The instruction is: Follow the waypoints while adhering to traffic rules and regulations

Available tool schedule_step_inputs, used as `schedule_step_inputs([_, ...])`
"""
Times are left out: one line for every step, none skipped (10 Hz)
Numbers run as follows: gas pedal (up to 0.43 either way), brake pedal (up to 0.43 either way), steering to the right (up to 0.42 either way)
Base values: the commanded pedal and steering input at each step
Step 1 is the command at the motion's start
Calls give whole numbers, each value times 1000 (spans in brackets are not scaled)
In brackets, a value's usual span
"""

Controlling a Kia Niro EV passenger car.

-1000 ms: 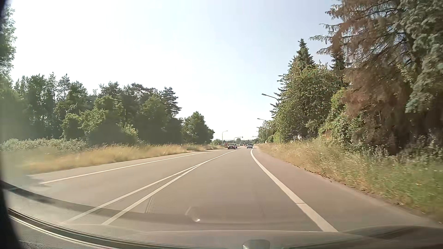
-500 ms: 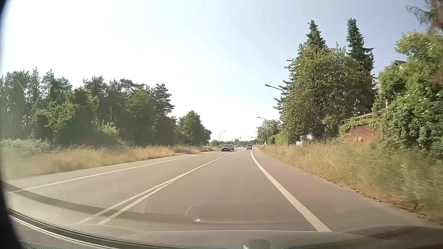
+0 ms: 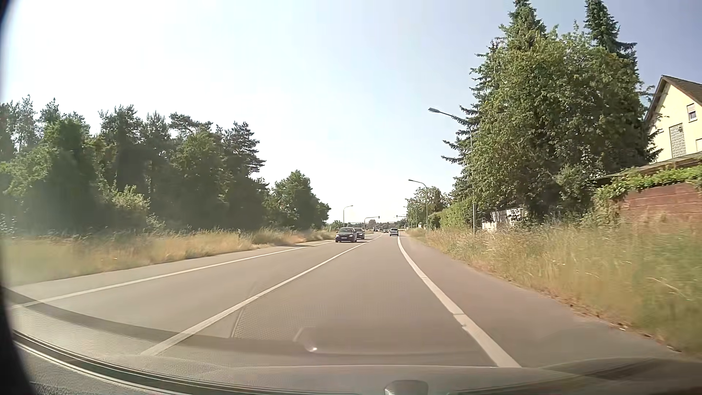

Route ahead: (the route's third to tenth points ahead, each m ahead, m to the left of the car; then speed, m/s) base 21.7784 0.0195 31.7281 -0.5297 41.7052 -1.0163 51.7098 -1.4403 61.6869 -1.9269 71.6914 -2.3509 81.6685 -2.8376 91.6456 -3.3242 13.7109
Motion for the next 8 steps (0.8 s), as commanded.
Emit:
schedule_step_inputs([59,30,5])
schedule_step_inputs([59,30,5])
schedule_step_inputs([59,30,5])
schedule_step_inputs([59,30,6])
schedule_step_inputs([59,30,6])
schedule_step_inputs([59,24,6])
schedule_step_inputs([59,30,6])
schedule_step_inputs([59,30,6])
